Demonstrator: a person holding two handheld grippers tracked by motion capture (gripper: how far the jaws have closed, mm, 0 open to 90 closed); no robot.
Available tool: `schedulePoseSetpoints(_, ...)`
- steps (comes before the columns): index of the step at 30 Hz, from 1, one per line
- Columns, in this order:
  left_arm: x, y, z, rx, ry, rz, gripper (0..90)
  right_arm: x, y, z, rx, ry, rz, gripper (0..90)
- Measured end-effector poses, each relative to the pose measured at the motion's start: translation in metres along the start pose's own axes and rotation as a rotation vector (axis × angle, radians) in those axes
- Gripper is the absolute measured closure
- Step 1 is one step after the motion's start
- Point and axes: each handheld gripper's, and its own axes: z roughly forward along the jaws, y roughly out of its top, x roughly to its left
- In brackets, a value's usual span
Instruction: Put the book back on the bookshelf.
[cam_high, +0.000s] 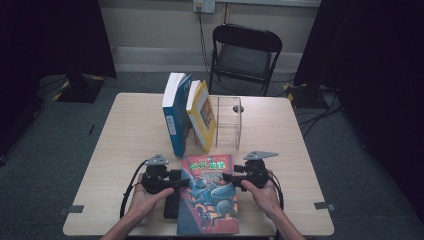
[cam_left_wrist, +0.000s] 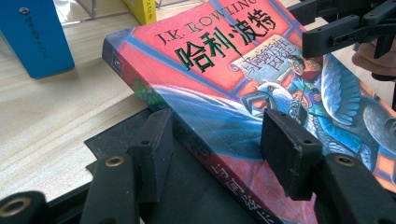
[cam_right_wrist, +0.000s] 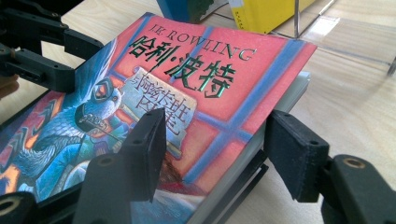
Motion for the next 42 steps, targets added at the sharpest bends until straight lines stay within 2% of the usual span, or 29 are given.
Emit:
schedulePoseSetpoints(8,-0.001,0.0,0.0,-0.002,0.003,0.001,44.1,-0.001,-0.002,-0.003,-0.005,0.011,0.025,44.0)
schedulePoseSetpoints(14,0.0,-0.001,0.0,-0.004,0.002,0.001,44.0,-0.005,-0.002,0.003,0.008,0.0,0.033,33.5)
schedulePoseSetpoints(17,0.0,-0.001,0.0,-0.004,0.001,0.001,44.0,-0.003,-0.001,0.006,0.008,-0.014,0.015,31.1)
schedulePoseSetpoints(20,0.0,-0.001,0.0,-0.004,0.002,0.001,44.0,-0.003,-0.001,0.007,0.015,-0.005,0.025,29.0)
schedulePoseSetpoints(23,0.0,0.0,0.0,-0.003,0.001,0.0,44.0,-0.002,0.0,0.006,0.016,-0.013,0.017,31.3)
schedulePoseSetpoints(25,-0.001,0.0,0.0,0.0,0.003,0.005,44.0,-0.001,0.0,0.004,-0.001,-0.021,0.006,37.7)
schedulePoseSetpoints(27,-0.001,0.0,0.0,-0.001,0.002,0.004,44.0,-0.002,0.002,-0.001,-0.031,0.009,0.004,40.8)
schedulePoseSetpoints(30,-0.001,0.0,0.0,-0.001,0.003,0.006,44.0,-0.001,0.003,-0.003,-0.043,0.03,0.009,41.0)
schedulePoseSetpoints(33,-0.001,0.0,0.0,-0.001,0.002,0.005,44.0,-0.002,0.001,-0.004,-0.035,0.041,0.022,41.8)
schedulePoseSetpoints(36,-0.001,0.0,0.0,-0.001,0.003,0.005,44.0,-0.001,-0.001,-0.006,-0.028,0.087,0.044,45.6)
schedulePoseSetpoints(38,-0.001,0.0,0.0,-0.001,0.003,0.005,44.0,0.003,-0.003,-0.006,-0.024,0.093,0.037,46.2)
schedulePoseSetpoints(39,-0.001,0.0,0.0,-0.002,0.002,0.003,44.0,0.005,-0.003,-0.005,-0.019,0.111,0.033,46.3)
schedulePoseSetpoints(41,0.0,0.0,0.0,-0.001,0.003,0.006,44.0,0.009,-0.003,-0.005,-0.015,0.095,0.027,45.8)
schedulePoseSetpoints(42,0.0,0.0,0.0,-0.003,0.002,0.003,44.0,0.01,-0.003,-0.004,-0.012,0.102,0.031,45.2)
